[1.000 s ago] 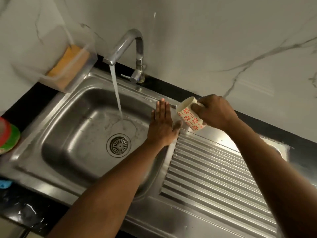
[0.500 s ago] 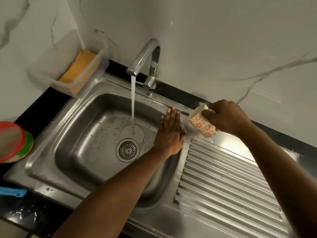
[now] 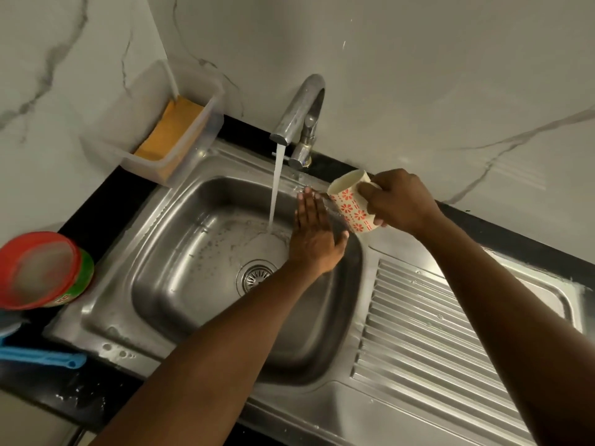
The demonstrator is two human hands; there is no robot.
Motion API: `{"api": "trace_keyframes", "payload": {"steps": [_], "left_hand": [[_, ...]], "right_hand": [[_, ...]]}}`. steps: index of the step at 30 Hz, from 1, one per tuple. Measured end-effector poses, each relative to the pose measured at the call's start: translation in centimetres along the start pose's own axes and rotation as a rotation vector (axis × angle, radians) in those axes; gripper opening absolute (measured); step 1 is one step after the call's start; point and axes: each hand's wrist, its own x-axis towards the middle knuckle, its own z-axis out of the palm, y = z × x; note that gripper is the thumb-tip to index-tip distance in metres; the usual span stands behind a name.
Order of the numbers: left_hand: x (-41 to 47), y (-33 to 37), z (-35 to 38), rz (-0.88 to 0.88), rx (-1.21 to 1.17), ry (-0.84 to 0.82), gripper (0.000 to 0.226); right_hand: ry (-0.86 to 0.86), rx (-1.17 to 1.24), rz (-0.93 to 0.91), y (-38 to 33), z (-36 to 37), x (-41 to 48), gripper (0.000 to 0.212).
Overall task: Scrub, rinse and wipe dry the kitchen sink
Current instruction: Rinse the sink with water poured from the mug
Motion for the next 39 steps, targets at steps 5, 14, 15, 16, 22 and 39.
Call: {"api": "trace_keyframes", "payload": {"steps": [5,14,15,16,22,39], "left_hand": [[-3.0,-0.9,0.1,0.126,0.053,-0.114,0.090],[-9.9,-6.8,-4.6,-0.007,0.023,-0.097,0.057],[-10.2,-7.9,-4.9,-0.023,0.046,-0.057,0.052],[-10.3,-9.1,-5.3,-0.034,0.074,-0.012,0.046],[-6.7,-15.0,-9.4,0.039,0.167,0.189,0.046],[0.9,-18.3,-9.8,0.215,0.448,-0.033,0.108]], "right_hand": [[-0.034,0.317,0.175,2.1,-0.4,-4.1,0.031],[-0.065,0.181,0.167,3.6,-0.8,-7.5,0.029],[-0.065,0.149,0.155,3.4,-0.6,-7.4,0.028],[-0.063,0.117,0.143,3.1,-0.5,-7.2,0.028],[-0.034,-0.049,0.044,-1.7,1.5,-2.9,0.030],[0.032,0.026,0.185,-3.4,4.1,-2.1,0.028]]}}
